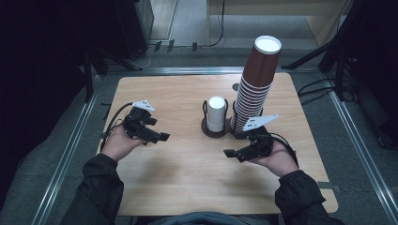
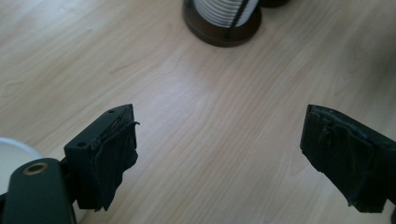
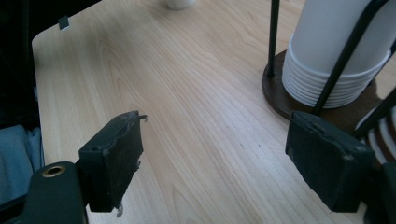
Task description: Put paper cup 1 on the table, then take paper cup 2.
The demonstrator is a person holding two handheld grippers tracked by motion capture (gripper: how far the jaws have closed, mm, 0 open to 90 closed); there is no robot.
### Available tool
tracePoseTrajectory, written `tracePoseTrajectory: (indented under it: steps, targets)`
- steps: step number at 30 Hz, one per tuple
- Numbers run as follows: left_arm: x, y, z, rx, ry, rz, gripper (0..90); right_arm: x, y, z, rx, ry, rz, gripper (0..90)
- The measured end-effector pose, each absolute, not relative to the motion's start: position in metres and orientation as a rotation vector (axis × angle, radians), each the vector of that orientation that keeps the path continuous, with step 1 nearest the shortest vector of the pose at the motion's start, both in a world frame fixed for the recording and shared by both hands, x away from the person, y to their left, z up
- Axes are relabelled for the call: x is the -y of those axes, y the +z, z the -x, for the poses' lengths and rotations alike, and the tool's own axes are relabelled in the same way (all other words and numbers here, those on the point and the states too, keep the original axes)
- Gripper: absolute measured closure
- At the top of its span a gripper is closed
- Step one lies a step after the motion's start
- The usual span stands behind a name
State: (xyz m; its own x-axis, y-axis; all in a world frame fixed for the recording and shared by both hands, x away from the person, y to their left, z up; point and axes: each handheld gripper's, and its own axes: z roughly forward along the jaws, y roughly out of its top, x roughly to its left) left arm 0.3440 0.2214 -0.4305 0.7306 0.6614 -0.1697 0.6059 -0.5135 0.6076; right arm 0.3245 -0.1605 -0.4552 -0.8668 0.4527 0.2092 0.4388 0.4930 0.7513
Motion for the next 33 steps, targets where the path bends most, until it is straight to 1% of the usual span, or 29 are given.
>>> tracePoseTrajectory:
  steps: [3,10,15,19,33]
  targets:
    - [-0.215,-0.433,-0.343,-0.936,0.105,-2.29,10.3,0.165,-0.452,-0.323,-2.696,1.348,-0.815,20.0]
    - [-0.204,-0.436,-0.339,-0.899,0.068,-2.278,10.3,0.176,-0.445,-0.321,-2.678,1.34,-0.851,21.3]
    - [-0.198,-0.439,-0.333,-0.89,0.087,-2.288,10.3,0.186,-0.439,-0.322,-2.676,1.335,-0.856,21.2]
    - [-0.194,-0.443,-0.33,-0.878,0.105,-2.307,10.3,0.193,-0.429,-0.322,-2.677,1.295,-0.85,21.2]
    - [-0.184,-0.449,-0.33,-0.855,0.079,-2.325,10.4,0.227,-0.396,-0.324,-2.626,1.296,-0.884,20.7]
